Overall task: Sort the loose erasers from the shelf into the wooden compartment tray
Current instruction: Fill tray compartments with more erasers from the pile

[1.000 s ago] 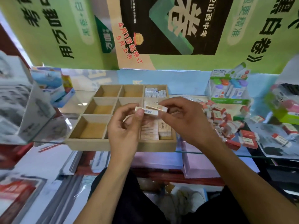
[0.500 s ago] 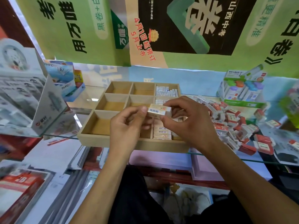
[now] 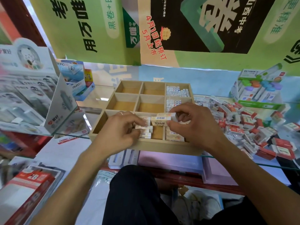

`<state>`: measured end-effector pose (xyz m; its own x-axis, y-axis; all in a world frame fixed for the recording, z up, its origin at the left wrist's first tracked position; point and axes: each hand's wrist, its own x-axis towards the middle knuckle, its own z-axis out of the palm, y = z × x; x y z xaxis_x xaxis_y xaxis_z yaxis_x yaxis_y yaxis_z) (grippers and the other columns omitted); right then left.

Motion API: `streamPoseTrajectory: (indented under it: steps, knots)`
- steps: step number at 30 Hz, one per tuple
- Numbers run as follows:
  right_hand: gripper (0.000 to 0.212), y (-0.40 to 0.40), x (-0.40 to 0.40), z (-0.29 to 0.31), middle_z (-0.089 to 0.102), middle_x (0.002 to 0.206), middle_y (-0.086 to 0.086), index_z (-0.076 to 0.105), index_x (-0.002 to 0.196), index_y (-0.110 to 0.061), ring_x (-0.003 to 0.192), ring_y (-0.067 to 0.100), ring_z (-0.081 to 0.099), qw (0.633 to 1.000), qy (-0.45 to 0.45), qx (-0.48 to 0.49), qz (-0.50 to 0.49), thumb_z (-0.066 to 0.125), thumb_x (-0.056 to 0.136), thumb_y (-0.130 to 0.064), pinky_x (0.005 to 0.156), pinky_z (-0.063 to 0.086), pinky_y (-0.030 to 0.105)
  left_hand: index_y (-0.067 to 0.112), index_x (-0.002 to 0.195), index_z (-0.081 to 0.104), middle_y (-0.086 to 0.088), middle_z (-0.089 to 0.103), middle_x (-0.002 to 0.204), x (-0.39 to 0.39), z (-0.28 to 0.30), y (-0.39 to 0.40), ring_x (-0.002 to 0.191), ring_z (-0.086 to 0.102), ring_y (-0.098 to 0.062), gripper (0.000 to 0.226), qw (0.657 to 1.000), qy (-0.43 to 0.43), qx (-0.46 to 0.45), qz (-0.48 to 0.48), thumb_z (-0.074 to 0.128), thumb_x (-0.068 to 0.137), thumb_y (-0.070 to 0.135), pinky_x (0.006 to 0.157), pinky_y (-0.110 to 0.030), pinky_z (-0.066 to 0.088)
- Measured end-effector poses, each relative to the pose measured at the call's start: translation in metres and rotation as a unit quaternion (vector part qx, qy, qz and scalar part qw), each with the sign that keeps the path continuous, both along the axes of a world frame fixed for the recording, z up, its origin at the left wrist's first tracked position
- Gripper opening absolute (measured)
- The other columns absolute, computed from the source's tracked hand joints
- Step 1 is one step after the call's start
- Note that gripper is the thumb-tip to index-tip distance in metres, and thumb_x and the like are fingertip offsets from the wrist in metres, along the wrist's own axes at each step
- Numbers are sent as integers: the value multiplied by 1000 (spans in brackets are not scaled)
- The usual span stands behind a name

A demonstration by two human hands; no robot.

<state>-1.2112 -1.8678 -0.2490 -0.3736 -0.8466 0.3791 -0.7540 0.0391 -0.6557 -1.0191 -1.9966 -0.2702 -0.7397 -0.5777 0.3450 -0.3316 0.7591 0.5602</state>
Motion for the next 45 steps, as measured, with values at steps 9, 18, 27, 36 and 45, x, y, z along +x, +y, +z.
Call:
streamPoseTrajectory:
  steps: [9, 18, 27, 36, 45]
  knots:
    - [23, 0, -1, -5, 64, 79, -15, 73, 97, -23, 80, 2, 58, 1000, -13, 20, 8, 78, 74, -23, 70, 48, 13, 29, 94, 64, 17, 52, 85, -41, 50, -30, 85, 49, -9, 29, 919, -383, -57, -76, 80, 73, 42, 71, -26, 34]
    - [21, -2, 1, -7, 67, 80, -10, 74, 93, -21, 76, 6, 60, 997, 1, 36, 73, 80, 73, -23, 70, 51, 21, 29, 85, 70, 13, 59, 86, -14, 31, -44, 80, 56, 0, 21, 967, -232, 6, -103, 84, 70, 34, 76, -22, 47]
    - [23, -9, -6, 4, 59, 75, -19, 72, 96, -24, 71, 0, 58, 998, 42, 41, 0, 77, 74, -29, 64, 44, 7, 21, 119, 67, 4, 65, 113, -11, 11, -34, 106, 55, -17, 40, 979, -158, -105, -68, 55, 80, 18, 94, -33, 44]
    - [26, -7, -7, 4, 57, 76, -21, 71, 99, -24, 71, -3, 57, 997, 42, 54, -32, 75, 75, -32, 63, 40, 7, 21, 129, 58, -4, 53, 119, -25, 8, -15, 112, 42, -25, 66, 951, -265, -161, -6, 31, 69, 31, 102, -37, 32]
    - [19, -4, -7, 3, 61, 77, -15, 72, 93, -23, 72, 2, 59, 997, 36, 47, -43, 75, 75, -30, 70, 53, 23, 23, 126, 56, -4, 52, 121, -31, 10, -11, 116, 41, -23, 43, 951, -268, -152, 24, 40, 89, 39, 99, -36, 32]
